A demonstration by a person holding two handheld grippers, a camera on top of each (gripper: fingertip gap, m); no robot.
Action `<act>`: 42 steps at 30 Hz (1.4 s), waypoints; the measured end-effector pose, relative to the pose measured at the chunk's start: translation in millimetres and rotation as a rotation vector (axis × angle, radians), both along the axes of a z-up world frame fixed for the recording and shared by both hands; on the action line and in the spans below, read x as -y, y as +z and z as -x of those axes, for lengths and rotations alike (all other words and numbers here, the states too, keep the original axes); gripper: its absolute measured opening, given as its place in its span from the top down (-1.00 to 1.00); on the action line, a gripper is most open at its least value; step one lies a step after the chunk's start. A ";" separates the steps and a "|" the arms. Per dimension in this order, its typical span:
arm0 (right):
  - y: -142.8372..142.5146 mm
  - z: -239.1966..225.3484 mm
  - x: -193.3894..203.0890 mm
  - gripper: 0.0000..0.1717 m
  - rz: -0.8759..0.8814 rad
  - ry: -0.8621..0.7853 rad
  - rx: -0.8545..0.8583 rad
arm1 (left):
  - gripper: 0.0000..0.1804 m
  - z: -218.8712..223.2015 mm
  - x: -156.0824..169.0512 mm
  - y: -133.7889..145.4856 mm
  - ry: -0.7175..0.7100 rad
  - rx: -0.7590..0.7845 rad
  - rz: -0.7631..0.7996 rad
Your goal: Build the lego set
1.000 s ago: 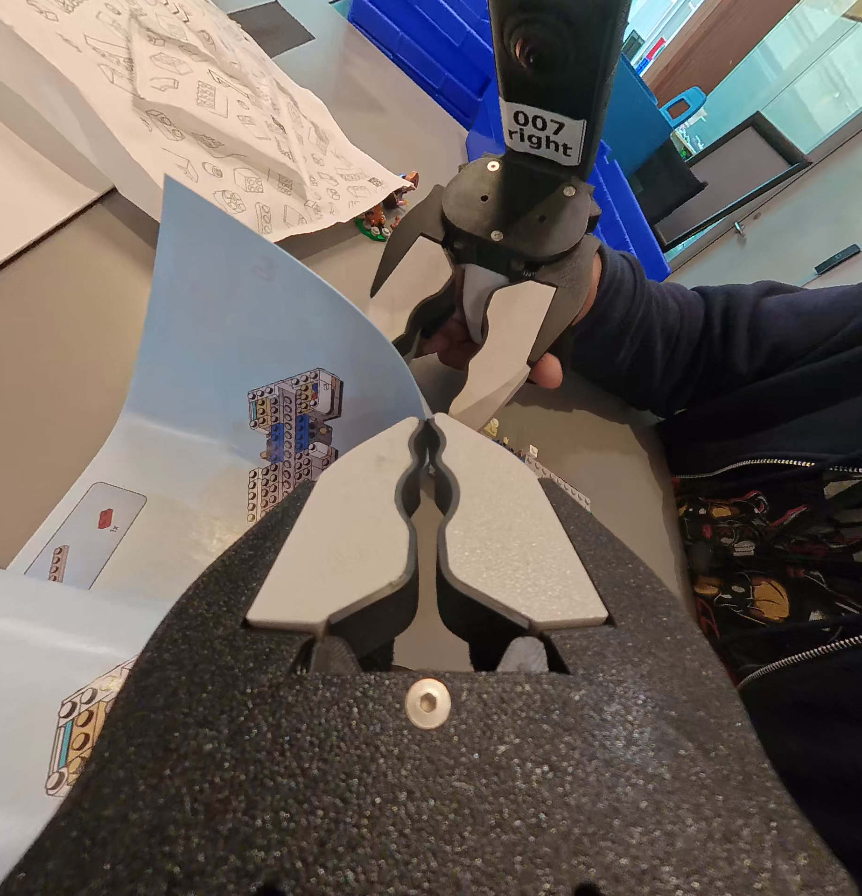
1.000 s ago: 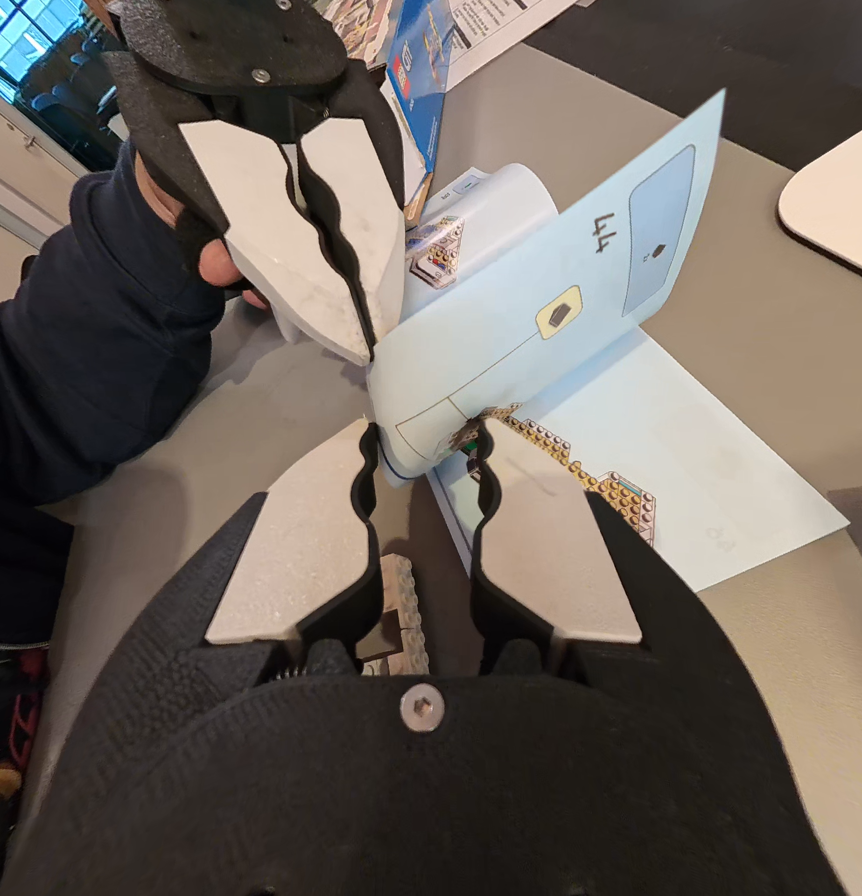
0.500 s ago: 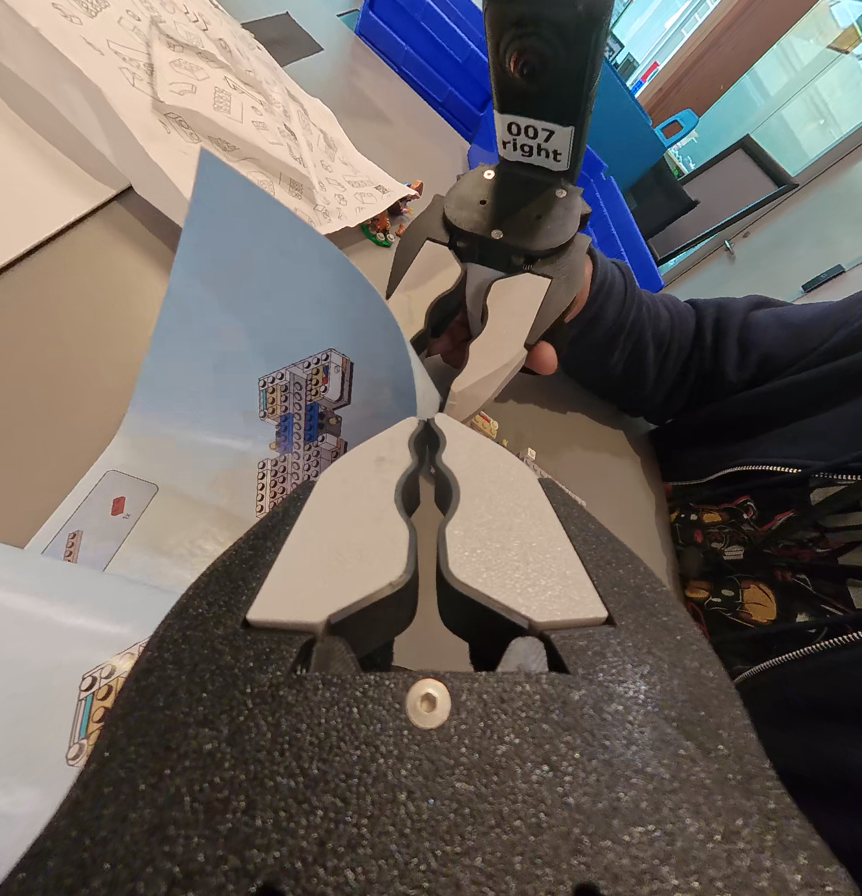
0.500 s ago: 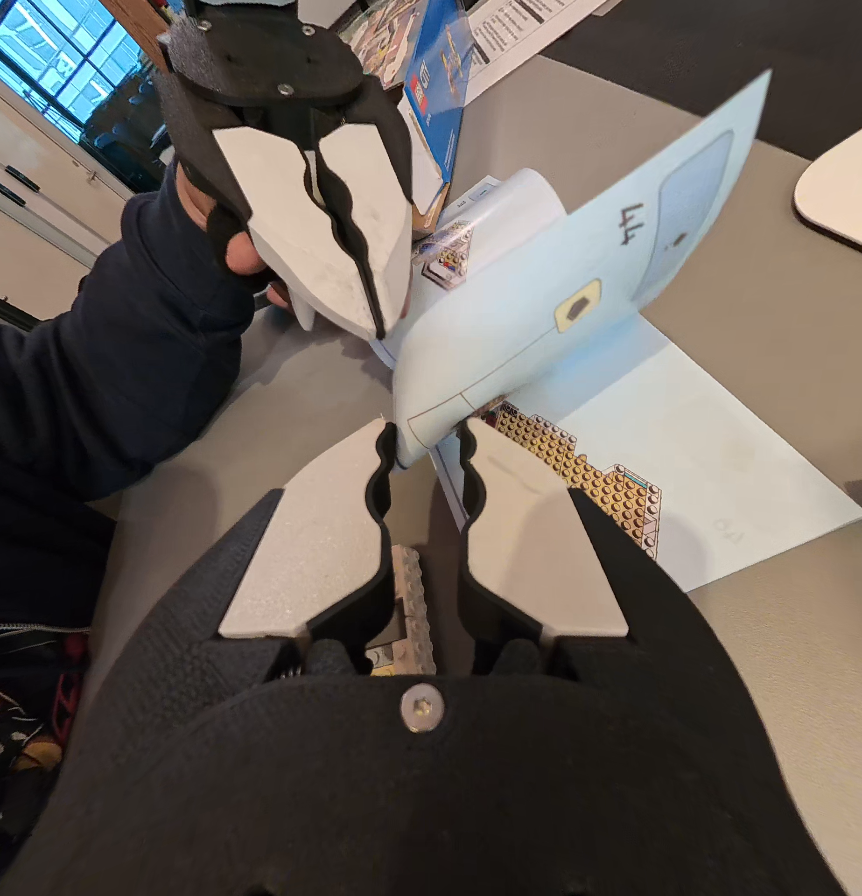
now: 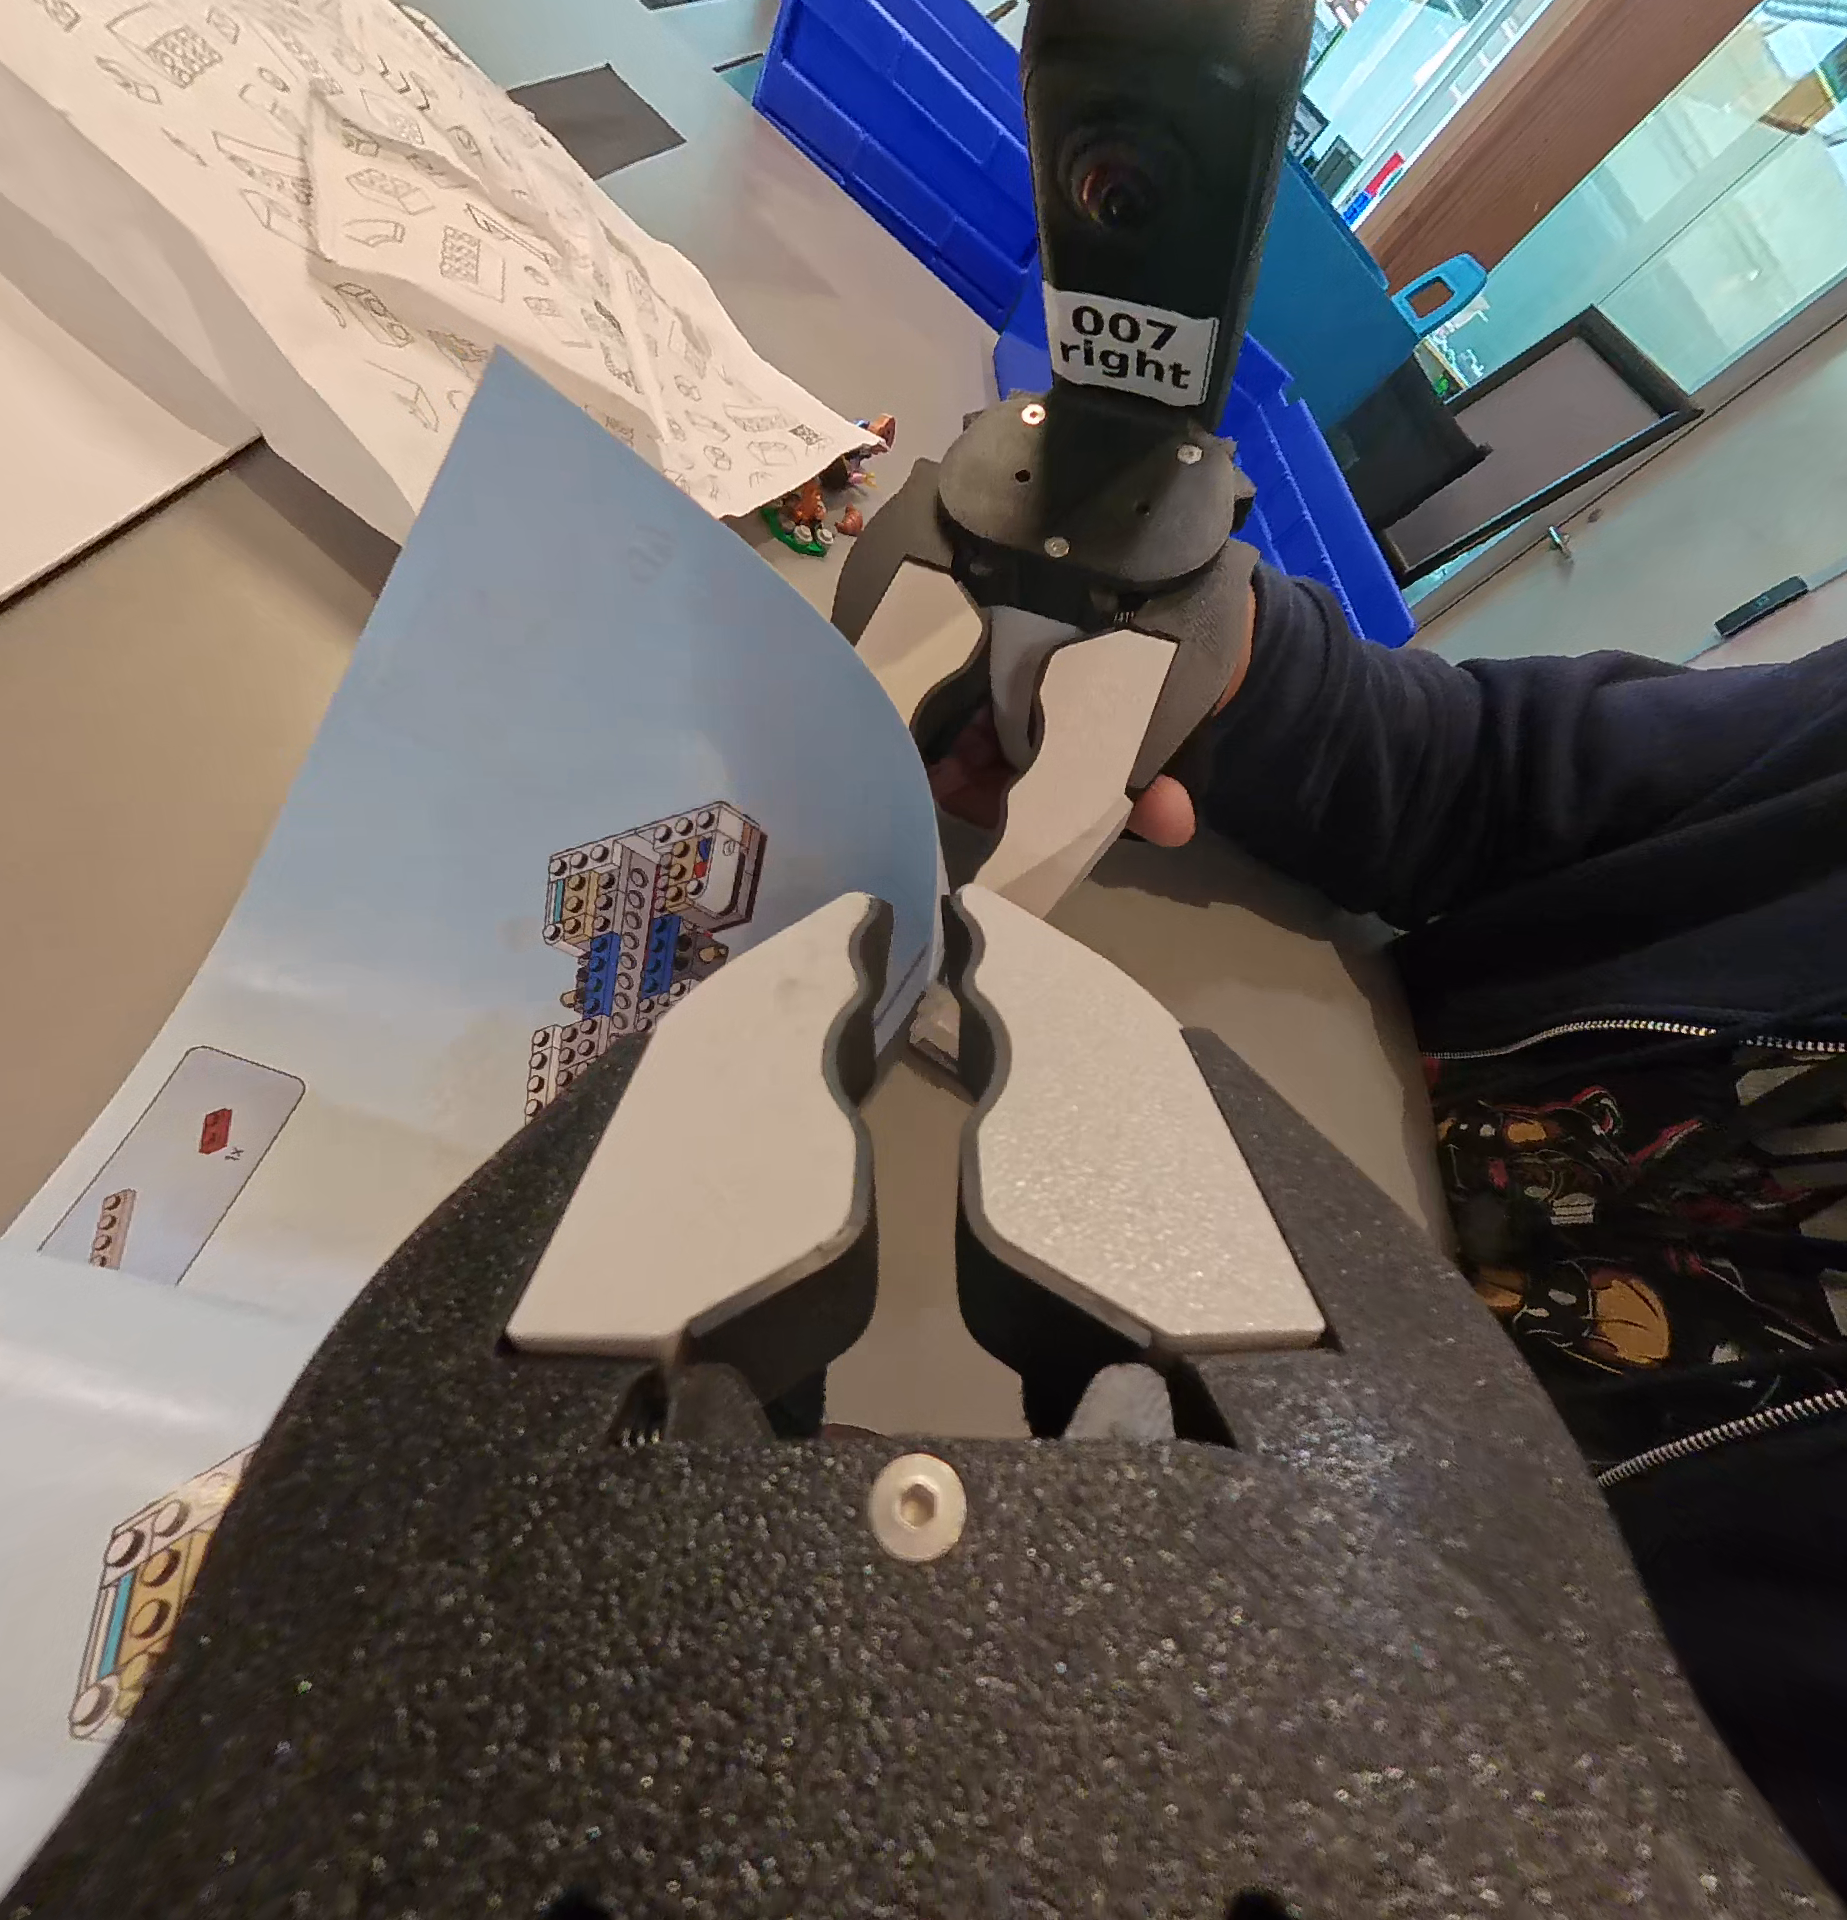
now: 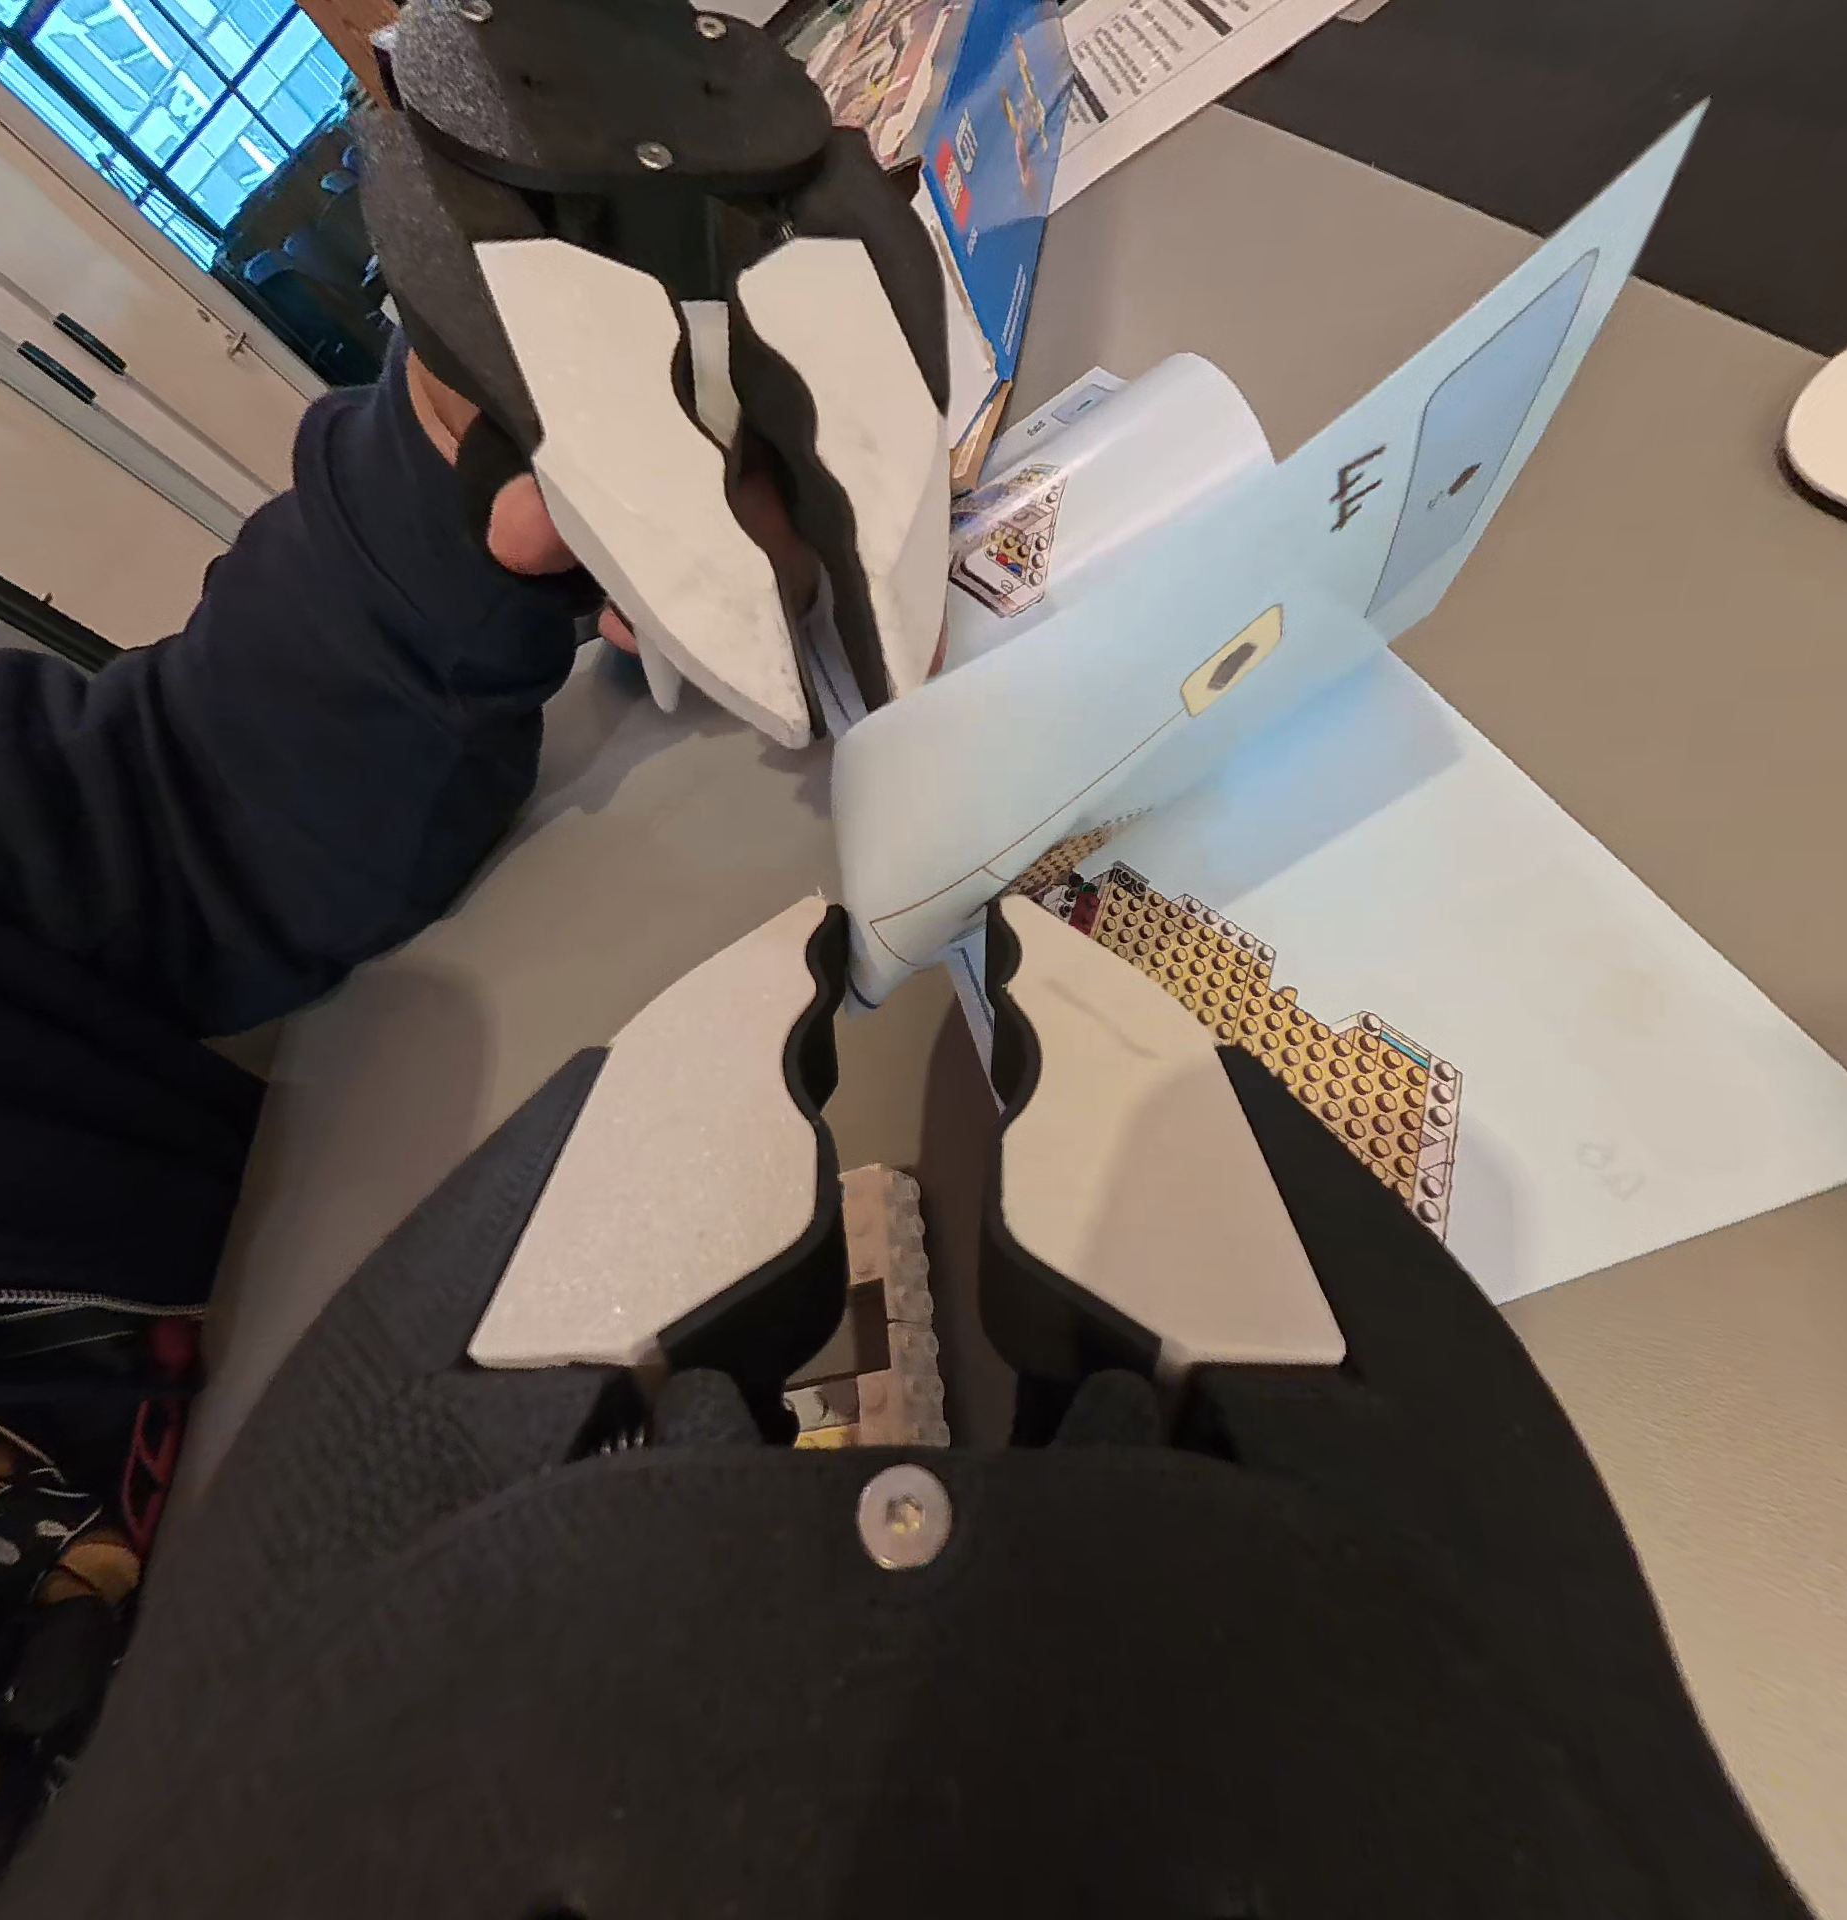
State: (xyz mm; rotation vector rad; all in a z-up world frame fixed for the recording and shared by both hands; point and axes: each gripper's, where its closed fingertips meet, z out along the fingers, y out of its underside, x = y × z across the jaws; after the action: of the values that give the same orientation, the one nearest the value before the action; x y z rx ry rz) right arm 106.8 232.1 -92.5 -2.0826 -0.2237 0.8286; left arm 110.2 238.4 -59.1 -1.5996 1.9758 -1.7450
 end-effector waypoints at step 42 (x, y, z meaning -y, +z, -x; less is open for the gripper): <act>2.6 -12.9 2.5 0.44 0.019 -0.043 -0.002 | 0.91 -9.5 2.5 -2.5 0.059 -0.041 0.002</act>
State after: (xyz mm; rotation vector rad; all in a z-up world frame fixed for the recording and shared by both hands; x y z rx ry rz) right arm 119.7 229.6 -89.9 -2.0971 -0.1701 0.8102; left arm 119.8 235.9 -61.6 -1.6898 1.9240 -1.7069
